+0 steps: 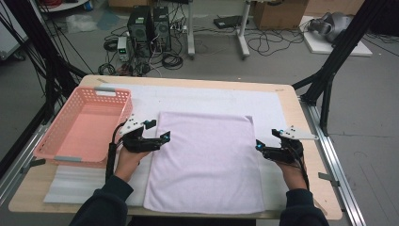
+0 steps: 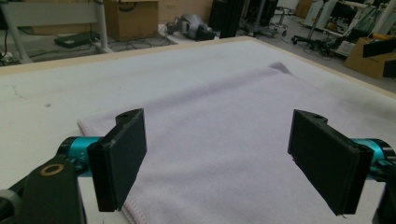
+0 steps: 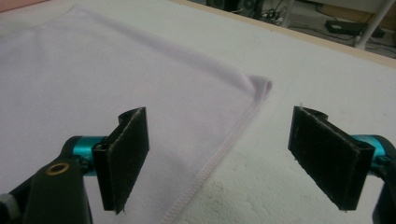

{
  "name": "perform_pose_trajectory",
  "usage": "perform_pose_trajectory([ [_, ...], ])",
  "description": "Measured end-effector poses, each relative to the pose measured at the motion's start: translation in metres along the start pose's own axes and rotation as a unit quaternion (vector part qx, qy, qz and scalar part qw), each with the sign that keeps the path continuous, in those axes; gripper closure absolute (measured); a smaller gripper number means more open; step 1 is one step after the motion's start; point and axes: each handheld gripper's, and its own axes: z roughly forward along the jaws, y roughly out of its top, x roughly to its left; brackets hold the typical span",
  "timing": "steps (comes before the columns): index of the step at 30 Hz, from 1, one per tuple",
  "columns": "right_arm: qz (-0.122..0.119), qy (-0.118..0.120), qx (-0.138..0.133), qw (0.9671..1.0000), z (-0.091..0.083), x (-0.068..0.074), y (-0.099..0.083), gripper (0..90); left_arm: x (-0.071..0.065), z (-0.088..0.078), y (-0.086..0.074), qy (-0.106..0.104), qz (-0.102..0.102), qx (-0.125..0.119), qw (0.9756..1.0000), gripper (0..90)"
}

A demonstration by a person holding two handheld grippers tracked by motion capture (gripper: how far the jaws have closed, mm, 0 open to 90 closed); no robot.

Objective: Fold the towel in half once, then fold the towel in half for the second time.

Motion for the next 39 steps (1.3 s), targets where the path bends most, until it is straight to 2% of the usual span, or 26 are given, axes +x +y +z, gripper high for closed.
perform_pose_trajectory([
  [1,0.004,0.0,0.001,1.0,0.0,0.0,0.0,19.4,0.0,0.001,-0.001,0.001,0.001,0.004,1.0,19.7],
  [4,0.006,-0.002,0.005,1.0,0.001,0.0,-0.001,19.4,0.001,0.005,-0.003,0.006,-0.016,0.018,0.9997,17.6],
  [7,0.003,-0.002,0.01,0.9999,0.002,0.002,-0.003,19.4,0.002,0.004,-0.002,0.002,-0.024,0.007,0.9997,18.3],
  [12,0.004,0.002,0.022,0.9998,0.003,0.002,-0.006,20.1,0.005,0.002,-0.002,0.006,-0.04,0.007,0.9991,18.2],
  [17,0.003,0.002,0.018,0.9998,0.003,0.001,-0.005,20.1,0.009,0.001,-0.004,0.008,-0.055,0.007,0.9984,18.1],
  [22,0.009,-0.002,0.025,0.9996,0.005,-0.001,-0.007,20.1,0.012,0.002,-0.005,0.017,-0.064,0.015,0.9977,18.2],
  [26,0.011,-0.001,0.03,0.9995,0.007,-0.001,-0.008,20.0,0.016,0.004,-0.006,0.024,-0.078,0.001,0.9967,18.9],
  [29,0.016,0.003,0.036,0.9992,0.01,-0.003,-0.01,20.1,0.021,0.009,-0.006,0.037,-0.079,0.014,0.9961,20.4],
  [31,0.017,0.007,0.043,0.9989,0.013,-0.004,-0.011,20.0,0.023,0.012,-0.006,0.05,-0.083,0.017,0.9952,21.3],
  [35,0.023,0.009,0.048,0.9985,0.02,-0.006,-0.011,20.0,0.031,0.019,-0.004,0.07,-0.086,0.047,0.9927,22.5],
  [37,0.029,0.01,0.052,0.9982,0.025,-0.008,-0.011,19.9,0.037,0.026,-0.004,0.083,-0.09,0.066,0.9903,22.6],
  [38,0.03,0.01,0.053,0.9981,0.027,-0.009,-0.011,19.9,0.04,0.029,-0.003,0.092,-0.093,0.066,0.9892,23.0],
  [39,0.033,0.009,0.055,0.9979,0.029,-0.01,-0.01,19.8,0.044,0.031,-0.003,0.09,-0.102,0.067,0.9884,24.9],
])
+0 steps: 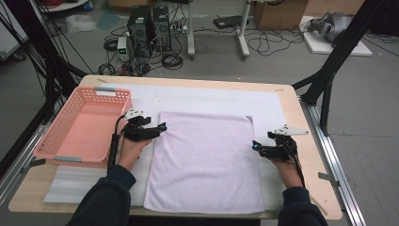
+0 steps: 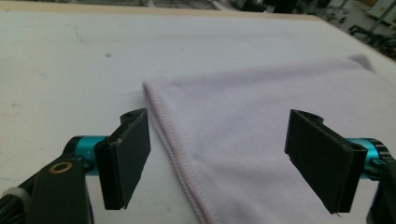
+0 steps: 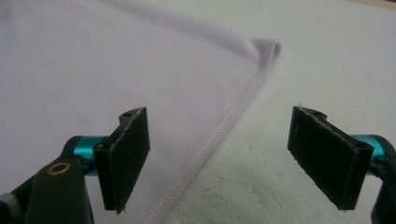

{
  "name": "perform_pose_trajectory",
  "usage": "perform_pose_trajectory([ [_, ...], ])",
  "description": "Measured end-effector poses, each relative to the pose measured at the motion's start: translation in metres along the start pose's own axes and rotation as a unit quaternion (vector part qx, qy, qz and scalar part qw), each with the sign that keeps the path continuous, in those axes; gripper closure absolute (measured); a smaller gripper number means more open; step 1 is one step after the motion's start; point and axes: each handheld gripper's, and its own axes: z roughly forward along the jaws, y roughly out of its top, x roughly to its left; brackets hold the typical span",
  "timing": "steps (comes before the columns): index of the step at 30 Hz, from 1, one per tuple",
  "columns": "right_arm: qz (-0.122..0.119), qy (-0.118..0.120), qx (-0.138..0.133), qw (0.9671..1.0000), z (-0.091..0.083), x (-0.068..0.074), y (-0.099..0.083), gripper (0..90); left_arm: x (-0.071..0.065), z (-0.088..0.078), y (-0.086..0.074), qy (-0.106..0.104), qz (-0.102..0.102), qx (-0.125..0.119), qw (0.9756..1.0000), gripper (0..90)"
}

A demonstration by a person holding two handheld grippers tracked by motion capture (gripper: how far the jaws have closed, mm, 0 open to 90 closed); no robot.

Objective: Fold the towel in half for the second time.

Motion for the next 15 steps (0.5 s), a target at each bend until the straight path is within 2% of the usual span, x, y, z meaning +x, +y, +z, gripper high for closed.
perform_pose_trajectory([
  [3,0.003,0.0,-0.001,1.0,0.004,-0.003,0.003,19.7,0.007,0.012,0.005,0.018,-0.007,0.021,0.9996,25.4],
  [5,0.008,0.001,-0.002,1.0,0.004,-0.003,0.004,19.7,0.01,0.02,0.007,0.016,-0.017,0.028,0.9993,26.1],
  [8,0.01,0.0,-0.002,0.9999,0.006,-0.005,0.004,19.7,0.011,0.033,0.011,0.023,-0.011,0.042,0.9988,26.6],
  [9,0.013,0.0,0.002,0.9999,0.007,-0.004,0.004,19.7,0.012,0.035,0.01,0.022,-0.014,0.04,0.9988,28.9],
  [10,0.014,-0.001,0.002,0.9999,0.007,-0.004,0.004,19.7,0.013,0.038,0.01,0.024,-0.016,0.053,0.9982,31.7],
  [11,0.01,-0.001,0.002,0.9999,0.008,-0.005,0.004,19.7,0.014,0.041,0.011,0.026,-0.019,0.063,0.9975,31.5],
  [12,0.01,0.001,0.004,0.9999,0.008,-0.005,0.004,19.7,0.014,0.041,0.011,0.026,-0.019,0.063,0.9975,31.5],
  [15,0.012,0.002,0.01,0.9999,0.009,-0.005,0.004,19.8,0.009,0.048,0.012,0.034,0.001,0.085,0.9958,33.1],
])
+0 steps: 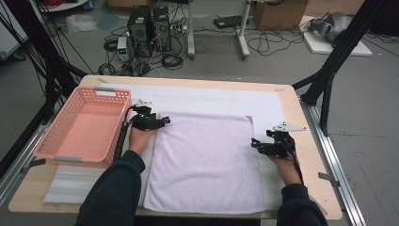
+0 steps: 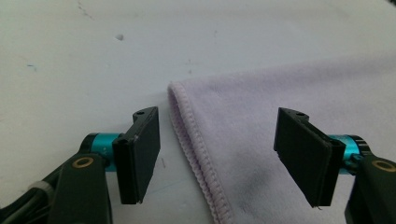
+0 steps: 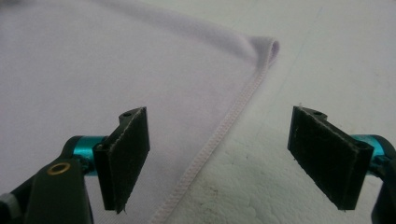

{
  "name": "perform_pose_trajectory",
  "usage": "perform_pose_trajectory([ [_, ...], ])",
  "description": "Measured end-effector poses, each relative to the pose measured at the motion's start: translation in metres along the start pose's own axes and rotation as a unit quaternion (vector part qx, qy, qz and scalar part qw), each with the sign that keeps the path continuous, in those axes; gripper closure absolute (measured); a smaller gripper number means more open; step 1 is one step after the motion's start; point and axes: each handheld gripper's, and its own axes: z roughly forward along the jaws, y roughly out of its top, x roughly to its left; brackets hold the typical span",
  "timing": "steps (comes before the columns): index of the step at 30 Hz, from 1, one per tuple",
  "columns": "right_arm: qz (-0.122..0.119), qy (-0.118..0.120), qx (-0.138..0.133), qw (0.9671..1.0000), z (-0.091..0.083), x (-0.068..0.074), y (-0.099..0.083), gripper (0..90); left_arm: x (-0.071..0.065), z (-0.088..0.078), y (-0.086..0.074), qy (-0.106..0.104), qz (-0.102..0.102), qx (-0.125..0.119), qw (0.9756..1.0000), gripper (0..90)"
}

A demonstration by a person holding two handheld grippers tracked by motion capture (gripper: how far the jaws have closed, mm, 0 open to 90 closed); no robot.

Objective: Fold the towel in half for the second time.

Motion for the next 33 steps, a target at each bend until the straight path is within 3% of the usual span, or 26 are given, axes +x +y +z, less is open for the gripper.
perform_pose_trajectory([
  [4,0.004,-0.004,0.004,1.0,0.005,-0.001,0.005,19.8,-0.008,0.003,0.0,0.037,0.033,0.009,0.9987,40.0],
  [10,0.002,-0.011,0.029,0.9995,0.032,0.003,0.027,19.8,-0.01,0.003,0.0,0.058,0.039,0.007,0.9975,54.5],
  [13,0.002,-0.026,0.049,0.9985,0.049,0.002,0.038,19.9,-0.013,0.003,-0.001,0.037,0.059,0.006,0.9976,69.1],
  [14,0.008,-0.032,0.053,0.998,0.054,0.0,0.041,19.9,-0.015,0.003,-0.001,0.032,0.075,0.008,0.9967,78.3],
  [15,0.01,-0.038,0.058,0.9976,0.058,-0.002,0.043,20.0,-0.016,0.003,-0.001,0.034,0.081,0.008,0.9961,80.5],
  [18,0.021,-0.04,0.067,0.9967,0.07,-0.006,0.046,20.0,-0.012,0.003,-0.001,0.021,0.062,0.007,0.9979,82.1],
  [22,0.019,-0.043,0.091,0.9947,0.085,-0.003,0.046,20.4,-0.009,0.002,-0.001,0.008,0.049,0.008,0.9987,83.2],
  [25,0.023,-0.044,0.083,0.9953,0.086,-0.004,0.046,31.4,-0.005,0.002,0.0,-0.002,0.035,0.009,0.9993,83.7],
  [28,0.033,-0.033,0.076,0.996,0.083,-0.007,0.047,59.0,-0.001,0.002,0.0,-0.014,0.018,0.009,0.9997,84.1],
  [30,0.048,-0.001,0.073,0.9962,0.082,-0.009,0.047,78.8,0.0,0.001,0.0,-0.018,0.013,0.007,0.9997,84.4],
  [33,0.049,0.005,0.071,0.9963,0.083,-0.01,0.047,81.3,0.0,0.001,0.0,-0.02,0.009,0.004,0.9997,84.8],
])
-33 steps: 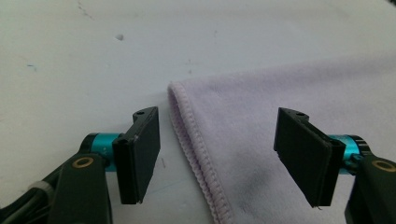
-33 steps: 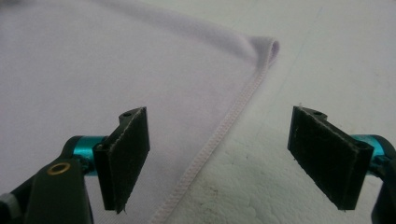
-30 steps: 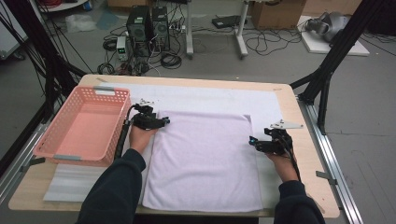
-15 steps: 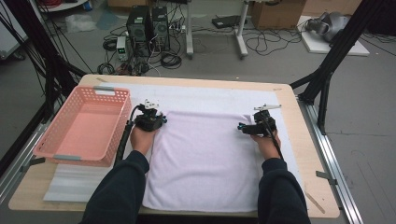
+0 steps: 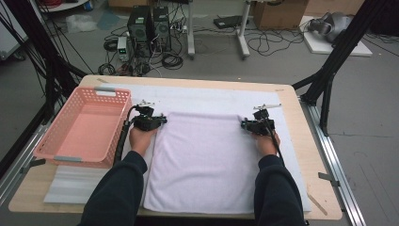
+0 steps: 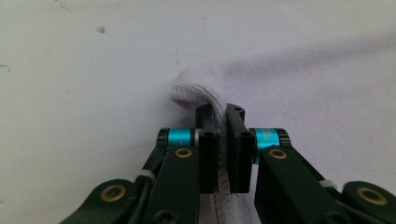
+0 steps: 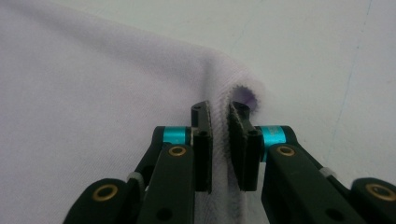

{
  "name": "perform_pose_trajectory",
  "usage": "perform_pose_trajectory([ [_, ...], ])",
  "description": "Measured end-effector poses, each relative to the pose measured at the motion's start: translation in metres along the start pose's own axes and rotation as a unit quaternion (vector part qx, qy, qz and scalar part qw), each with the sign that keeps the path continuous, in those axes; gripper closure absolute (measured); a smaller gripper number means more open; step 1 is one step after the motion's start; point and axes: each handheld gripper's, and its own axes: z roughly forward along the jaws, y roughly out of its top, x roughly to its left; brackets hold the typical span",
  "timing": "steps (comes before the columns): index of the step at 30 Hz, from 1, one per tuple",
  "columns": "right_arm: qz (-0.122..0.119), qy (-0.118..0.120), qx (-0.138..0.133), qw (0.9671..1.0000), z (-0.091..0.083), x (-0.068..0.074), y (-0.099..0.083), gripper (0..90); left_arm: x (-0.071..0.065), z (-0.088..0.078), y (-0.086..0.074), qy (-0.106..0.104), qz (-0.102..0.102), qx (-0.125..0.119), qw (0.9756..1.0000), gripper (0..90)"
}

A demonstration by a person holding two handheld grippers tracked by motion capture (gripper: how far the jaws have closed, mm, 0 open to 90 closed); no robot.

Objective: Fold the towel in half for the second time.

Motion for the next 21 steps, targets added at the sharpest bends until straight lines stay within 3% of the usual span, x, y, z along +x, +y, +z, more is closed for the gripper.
perform_pose_trajectory([
  [3,-0.012,-0.008,-0.003,0.9999,-0.001,0.001,0.001,82.3,0.004,-0.001,0.001,-0.008,-0.03,-0.009,0.9995,84.9],
  [6,-0.026,-0.03,-0.021,0.999,-0.003,0.003,0.004,82.6,0.004,-0.006,0.005,-0.006,-0.03,-0.041,0.9987,85.0],
  [9,-0.032,-0.047,-0.045,0.9974,-0.009,0.004,0.012,82.7,0.003,-0.012,0.013,-0.009,-0.04,-0.077,0.9962,85.0],
  [12,-0.034,-0.052,-0.077,0.9951,-0.017,0.005,0.023,82.6,0.006,-0.018,0.016,-0.025,-0.068,-0.111,0.9912,85.0],
  [14,-0.037,-0.045,-0.087,0.9945,-0.022,0.007,0.027,82.5,0.007,-0.021,0.016,-0.029,-0.064,-0.107,0.9918,84.9],
  [21,-0.055,-0.015,-0.102,0.9931,-0.039,0.015,0.023,82.4,-0.004,-0.042,0.021,-0.047,-0.02,-0.106,0.9931,84.8],
])
